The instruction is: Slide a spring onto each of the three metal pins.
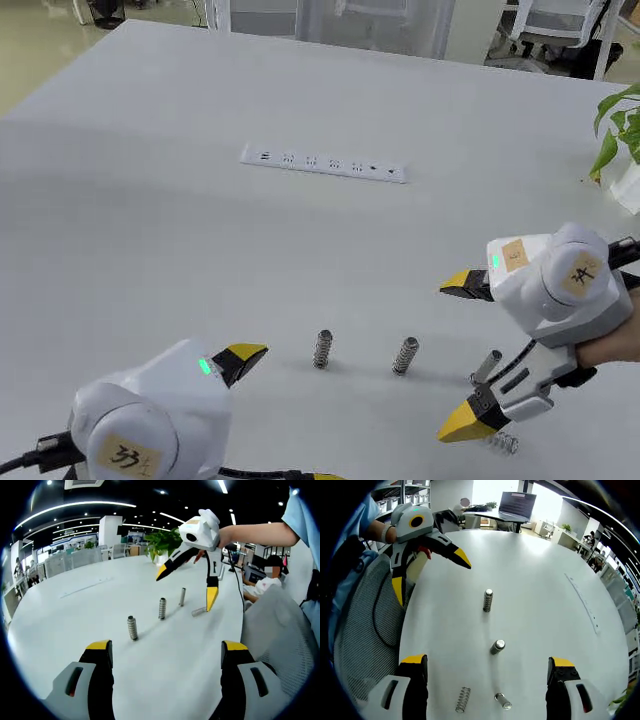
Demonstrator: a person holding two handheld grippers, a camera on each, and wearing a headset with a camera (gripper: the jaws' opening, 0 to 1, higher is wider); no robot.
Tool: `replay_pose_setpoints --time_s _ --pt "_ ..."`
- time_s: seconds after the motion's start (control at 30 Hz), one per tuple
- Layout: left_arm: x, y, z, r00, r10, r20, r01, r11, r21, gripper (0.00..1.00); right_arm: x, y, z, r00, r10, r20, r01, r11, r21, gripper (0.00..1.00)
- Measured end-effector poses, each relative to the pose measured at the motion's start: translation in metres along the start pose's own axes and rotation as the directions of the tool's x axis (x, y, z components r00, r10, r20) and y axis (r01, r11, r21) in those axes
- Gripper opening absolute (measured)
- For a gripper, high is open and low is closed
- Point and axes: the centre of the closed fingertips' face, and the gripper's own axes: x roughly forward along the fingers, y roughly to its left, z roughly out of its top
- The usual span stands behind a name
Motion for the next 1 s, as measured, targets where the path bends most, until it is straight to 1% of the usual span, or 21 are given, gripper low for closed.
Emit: replay_pose_setpoints --time_s 0.17,0.27,0.4,0.5,0.53,0.7,0.8,0.9,1.0 --pt "0.000 -0.002 0.001 1.0000 -0.009 -0.003 0.009 1.000 0.015 0.88 -0.012 0.005 -0.008 0.9983 -0.043 0.038 0.041 0.997 0.066 0.99" --pt "0.000 -0.001 0.003 0.9999 -0.011 -0.003 0.011 1.000 0.027 0.87 -0.021 0.007 -0.014 0.9951 -0.080 0.058 0.074 0.992 0.098 0.99" --pt "0.002 -0.001 0.004 0.9998 -0.020 -0.005 0.020 0.999 0.037 0.87 -0.031 0.013 -0.022 0.9902 -0.117 0.076 0.106 0.986 0.131 0.99" --pt "0.003 -0.001 0.005 0.9996 -0.026 -0.008 0.026 0.999 0.046 0.87 -0.038 0.018 -0.029 0.9860 -0.141 0.089 0.125 0.978 0.165 0.99" --pt "0.004 -0.001 0.006 0.9996 -0.028 -0.009 0.028 0.998 0.048 0.87 -0.040 0.021 -0.032 0.9837 -0.153 0.094 0.134 0.974 0.183 0.99" --pt "0.005 0.000 0.007 0.9994 -0.033 -0.011 0.034 0.998 0.057 0.87 -0.049 0.030 -0.045 0.9792 -0.181 0.093 0.156 0.962 0.222 0.99" --pt "0.006 0.000 0.007 0.9990 -0.041 -0.017 0.042 0.997 0.064 0.87 -0.057 0.033 -0.054 0.9727 -0.210 0.099 0.178 0.949 0.260 0.99" --pt "0.008 -0.001 0.007 0.9984 -0.050 -0.027 0.052 0.996 0.074 0.87 -0.064 0.036 -0.061 0.9672 -0.233 0.101 0.197 0.939 0.282 0.99" --pt "0.009 -0.001 0.008 0.9983 -0.051 -0.028 0.053 0.996 0.075 0.87 -0.070 0.039 -0.068 0.9622 -0.254 0.100 0.213 0.928 0.306 0.99"
